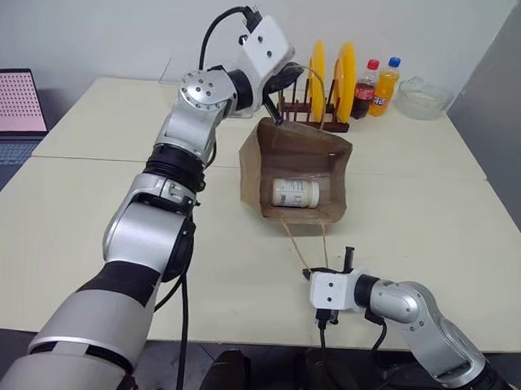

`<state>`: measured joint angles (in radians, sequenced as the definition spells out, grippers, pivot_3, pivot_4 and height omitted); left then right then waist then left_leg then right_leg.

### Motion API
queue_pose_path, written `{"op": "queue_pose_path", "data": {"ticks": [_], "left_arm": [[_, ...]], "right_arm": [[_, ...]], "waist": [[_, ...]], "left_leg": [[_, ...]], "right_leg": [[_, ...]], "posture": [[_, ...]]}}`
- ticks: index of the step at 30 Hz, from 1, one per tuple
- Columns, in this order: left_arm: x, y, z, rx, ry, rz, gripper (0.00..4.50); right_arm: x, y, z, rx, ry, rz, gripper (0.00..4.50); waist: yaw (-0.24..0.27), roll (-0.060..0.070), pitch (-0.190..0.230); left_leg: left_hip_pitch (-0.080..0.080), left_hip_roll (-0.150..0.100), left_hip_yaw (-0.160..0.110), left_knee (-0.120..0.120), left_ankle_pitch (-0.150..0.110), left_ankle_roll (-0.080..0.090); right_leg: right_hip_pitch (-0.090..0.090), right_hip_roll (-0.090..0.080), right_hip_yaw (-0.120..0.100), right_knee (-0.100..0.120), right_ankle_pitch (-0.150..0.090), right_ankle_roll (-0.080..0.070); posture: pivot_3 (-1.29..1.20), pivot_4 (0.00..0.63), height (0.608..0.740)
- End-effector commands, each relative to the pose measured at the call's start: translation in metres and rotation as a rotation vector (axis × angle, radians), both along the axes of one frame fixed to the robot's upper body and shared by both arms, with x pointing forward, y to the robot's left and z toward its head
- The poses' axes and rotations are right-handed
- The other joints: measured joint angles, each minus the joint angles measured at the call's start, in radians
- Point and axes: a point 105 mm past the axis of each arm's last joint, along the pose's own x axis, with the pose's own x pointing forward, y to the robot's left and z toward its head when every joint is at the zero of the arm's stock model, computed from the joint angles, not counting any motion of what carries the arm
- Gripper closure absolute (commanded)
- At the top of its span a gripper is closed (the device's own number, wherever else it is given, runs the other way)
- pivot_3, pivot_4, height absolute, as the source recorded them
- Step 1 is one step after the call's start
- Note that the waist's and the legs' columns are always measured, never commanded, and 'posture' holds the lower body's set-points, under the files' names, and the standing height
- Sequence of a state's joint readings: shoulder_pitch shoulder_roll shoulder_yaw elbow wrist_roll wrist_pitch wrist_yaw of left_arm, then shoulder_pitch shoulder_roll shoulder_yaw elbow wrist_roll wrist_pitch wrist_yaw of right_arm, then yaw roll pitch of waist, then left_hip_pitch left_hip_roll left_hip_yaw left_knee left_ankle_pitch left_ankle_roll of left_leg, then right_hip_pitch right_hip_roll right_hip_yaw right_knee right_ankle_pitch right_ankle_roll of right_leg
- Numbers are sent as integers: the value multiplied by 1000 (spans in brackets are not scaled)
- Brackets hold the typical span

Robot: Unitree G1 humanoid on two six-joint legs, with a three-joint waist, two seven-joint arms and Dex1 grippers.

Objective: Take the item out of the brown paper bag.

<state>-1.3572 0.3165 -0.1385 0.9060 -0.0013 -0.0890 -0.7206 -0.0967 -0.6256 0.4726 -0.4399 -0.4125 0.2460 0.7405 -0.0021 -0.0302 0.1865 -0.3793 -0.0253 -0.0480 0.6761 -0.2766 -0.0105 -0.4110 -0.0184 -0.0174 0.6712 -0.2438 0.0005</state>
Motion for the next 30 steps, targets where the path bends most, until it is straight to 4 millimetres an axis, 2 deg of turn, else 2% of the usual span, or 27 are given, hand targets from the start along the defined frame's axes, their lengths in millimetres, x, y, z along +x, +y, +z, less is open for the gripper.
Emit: {"op": "queue_pose_path", "data": {"ticks": [1,2,5,7,8,11,15,20,22,26,28,30], "left_arm": [[-15,-9,18,-51,-32,-96,4500],[-17,-10,15,-54,-14,-113,4500],[-25,-10,4,-48,44,-168,4500],[-32,-9,-5,-44,93,-205,4500],[-36,-8,-10,-38,113,-219,4500],[-43,-6,-16,-32,143,-233,4500],[-50,-3,-17,-35,164,-246,4500],[-55,-1,-17,-37,178,-261,4500],[-57,-2,-16,-41,183,-270,4500],[-59,-4,-16,-42,184,-280,4500],[-60,-4,-14,-45,177,-284,4500],[-61,-5,-11,-49,161,-286,4500]], "right_arm": [[-21,-4,-37,-49,185,2,4447],[-19,-2,-33,-22,179,-6,4447],[-14,4,-21,18,156,-6,3879],[-15,7,-11,39,158,8,3265],[-18,10,2,98,184,7,2979],[-24,13,24,194,241,11,2979],[-38,-5,61,308,400,4,2979],[-29,-4,131,546,390,48,2979],[-13,2,149,568,303,37,2979],[24,13,149,454,125,-17,2979],[46,18,141,343,19,-34,2603],[57,25,136,280,-30,-22,2104]], "waist": [[0,0,0],[0,0,0],[0,0,0],[-2,0,0],[-2,0,0],[-3,0,0],[-1,1,1],[-3,1,1],[-4,1,1],[-4,2,2],[-4,2,2],[-4,1,2]], "left_leg": [[0,0,0,0,0,0],[0,0,0,0,0,0],[0,0,0,0,0,0],[0,0,0,0,0,0],[0,0,0,0,0,-1],[0,1,-1,0,0,-1],[-2,0,-1,1,0,0],[0,0,-2,1,0,0],[0,1,-2,1,0,0],[-2,0,-2,1,0,0],[-3,0,-1,0,0,0],[-5,-1,1,0,0,0]], "right_leg": [[0,0,0,0,0,0],[0,0,0,0,0,0],[0,0,0,1,0,0],[0,0,0,1,0,0],[0,0,0,1,0,0],[-1,0,-1,1,0,0],[-2,0,0,2,0,0],[-1,0,-1,3,0,0],[-1,0,-1,3,0,0],[-4,0,-1,4,0,0],[-5,0,0,3,0,0],[-8,-1,2,5,0,0]], "posture": [[0,150,740],[0,150,740],[0,150,740],[0,150,740],[0,150,740],[0,150,740],[0,150,740],[0,150,740],[0,150,740],[0,150,740],[0,150,740],[0,150,740]]}}
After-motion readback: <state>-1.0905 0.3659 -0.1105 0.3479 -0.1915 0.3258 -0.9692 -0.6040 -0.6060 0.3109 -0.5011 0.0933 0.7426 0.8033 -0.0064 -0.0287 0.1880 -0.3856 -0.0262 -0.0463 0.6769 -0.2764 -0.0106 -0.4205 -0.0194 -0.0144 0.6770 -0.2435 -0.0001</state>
